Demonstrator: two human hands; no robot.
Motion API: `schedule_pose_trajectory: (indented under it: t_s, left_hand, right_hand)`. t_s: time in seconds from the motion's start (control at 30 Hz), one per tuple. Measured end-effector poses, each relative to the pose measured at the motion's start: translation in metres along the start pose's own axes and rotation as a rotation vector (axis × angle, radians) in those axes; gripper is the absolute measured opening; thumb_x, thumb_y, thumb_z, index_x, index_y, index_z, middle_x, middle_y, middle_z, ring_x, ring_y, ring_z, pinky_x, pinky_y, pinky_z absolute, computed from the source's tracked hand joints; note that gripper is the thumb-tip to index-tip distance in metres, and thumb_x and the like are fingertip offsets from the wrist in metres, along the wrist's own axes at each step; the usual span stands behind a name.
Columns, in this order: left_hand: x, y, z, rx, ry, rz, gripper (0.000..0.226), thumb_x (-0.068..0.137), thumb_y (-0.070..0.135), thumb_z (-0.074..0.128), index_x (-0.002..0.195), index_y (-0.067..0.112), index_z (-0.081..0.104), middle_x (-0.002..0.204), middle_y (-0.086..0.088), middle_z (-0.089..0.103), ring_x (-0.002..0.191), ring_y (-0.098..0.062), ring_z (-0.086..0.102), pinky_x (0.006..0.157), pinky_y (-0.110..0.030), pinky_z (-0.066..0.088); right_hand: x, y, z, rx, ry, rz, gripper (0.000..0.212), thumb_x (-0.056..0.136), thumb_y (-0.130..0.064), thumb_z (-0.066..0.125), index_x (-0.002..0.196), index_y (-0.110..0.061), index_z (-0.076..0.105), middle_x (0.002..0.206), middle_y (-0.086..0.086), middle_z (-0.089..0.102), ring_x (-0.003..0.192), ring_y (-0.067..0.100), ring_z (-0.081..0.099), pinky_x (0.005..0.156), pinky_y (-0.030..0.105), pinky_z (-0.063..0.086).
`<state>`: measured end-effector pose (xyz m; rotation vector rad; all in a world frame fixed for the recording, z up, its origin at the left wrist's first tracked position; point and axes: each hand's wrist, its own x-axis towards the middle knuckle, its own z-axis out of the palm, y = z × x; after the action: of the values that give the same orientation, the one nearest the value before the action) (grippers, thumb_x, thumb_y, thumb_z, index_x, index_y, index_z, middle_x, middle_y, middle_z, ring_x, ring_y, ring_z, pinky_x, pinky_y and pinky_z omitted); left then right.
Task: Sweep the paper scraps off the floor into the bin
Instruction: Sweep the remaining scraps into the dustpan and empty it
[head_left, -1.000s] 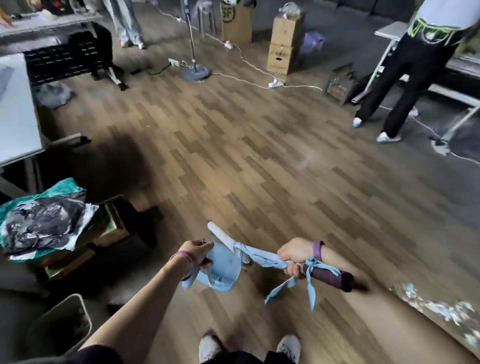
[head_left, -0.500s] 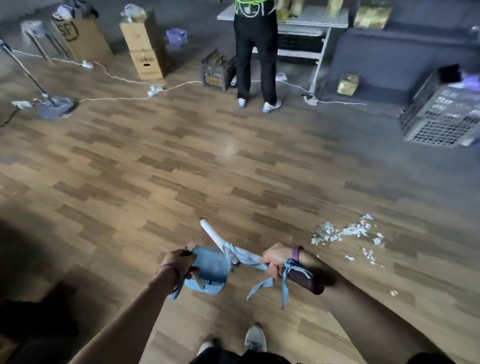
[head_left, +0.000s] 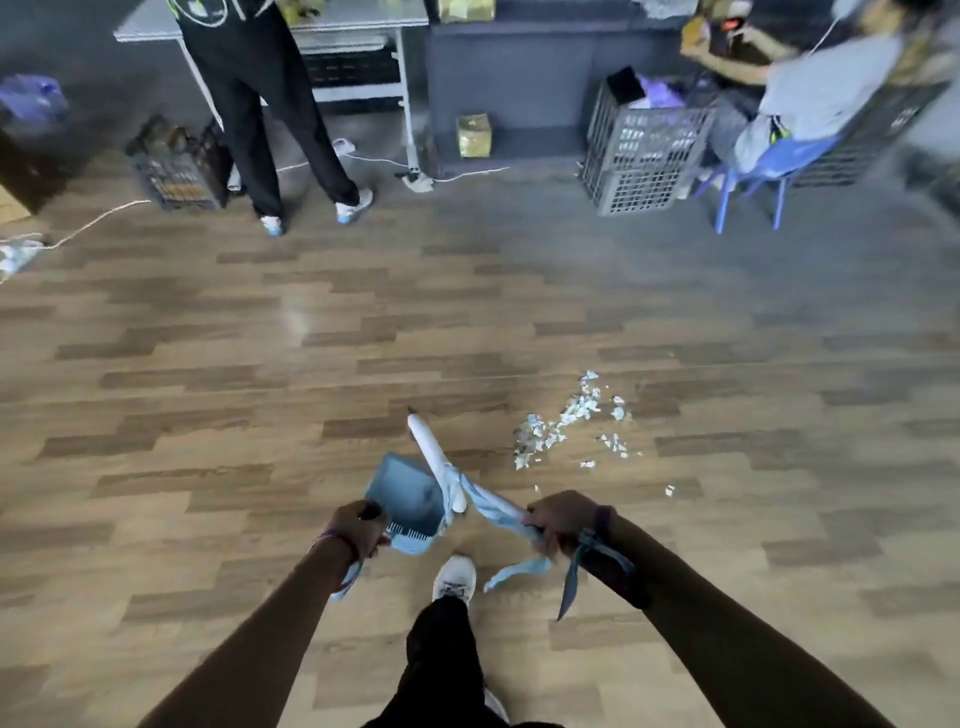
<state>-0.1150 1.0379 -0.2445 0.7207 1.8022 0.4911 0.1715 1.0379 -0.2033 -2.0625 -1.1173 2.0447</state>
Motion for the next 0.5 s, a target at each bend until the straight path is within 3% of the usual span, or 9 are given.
schedule_pose_trajectory:
  t_s: [0.13,0.23,0.33,0.4,0.5]
  left_hand:
    - [0.059,0.040,0.018,0.059,-0.068,-0.002,0.007,0.092,-0.002,0.053,0.095,0.003,0.055,0.079,-0.014,0.059,0.028,-0.003,0.053,0.026,-0.012,0.029]
    - [0.093,0.068,0.027,0.120,-0.108,-0.018,0.007,0.093,-0.002,0.051,0.095,0.003,0.053,0.076,-0.013,0.057,0.025,-0.004,0.050,0.026,-0.012,0.032]
    - [0.119,0.088,0.027,0.193,-0.146,-0.025,0.007,0.094,0.004,0.051,0.089,0.007,0.052,0.070,-0.009,0.051,0.035,-0.011,0.050,0.027,-0.013,0.030]
    - [0.137,0.098,0.025,0.245,-0.159,-0.016,0.008,0.093,0.010,0.054,0.089,0.004,0.055,0.062,-0.005,0.043,0.046,-0.014,0.045,0.044,-0.017,0.034]
    - [0.163,0.107,0.024,0.311,-0.162,0.018,0.008,0.090,0.014,0.058,0.092,0.006,0.058,0.069,-0.009,0.049,0.070,-0.019,0.046,0.065,-0.032,0.039]
  right_hand:
    - [0.024,-0.031,-0.028,0.009,0.047,0.065,0.021,0.091,-0.019,0.052,0.070,-0.017,0.054,0.038,-0.011,0.057,0.033,-0.002,0.052,0.045,0.018,0.041]
    - [0.042,-0.052,-0.048,0.095,0.095,0.106,0.025,0.094,-0.016,0.050,0.069,-0.012,0.053,0.038,-0.008,0.057,0.033,0.002,0.053,0.045,0.018,0.044]
    - [0.059,-0.067,-0.061,0.138,0.090,0.136,0.027,0.096,-0.014,0.049,0.069,-0.010,0.052,0.038,-0.007,0.057,0.033,0.002,0.053,0.041,0.015,0.044]
    - [0.066,-0.076,-0.067,0.176,0.093,0.163,0.027,0.096,-0.018,0.049,0.070,-0.010,0.053,0.039,-0.007,0.057,0.033,0.002,0.053,0.040,0.014,0.044]
    - [0.080,-0.085,-0.078,0.211,0.096,0.193,0.028,0.096,-0.021,0.048,0.071,-0.011,0.054,0.040,-0.008,0.058,0.034,0.001,0.053,0.038,0.013,0.044]
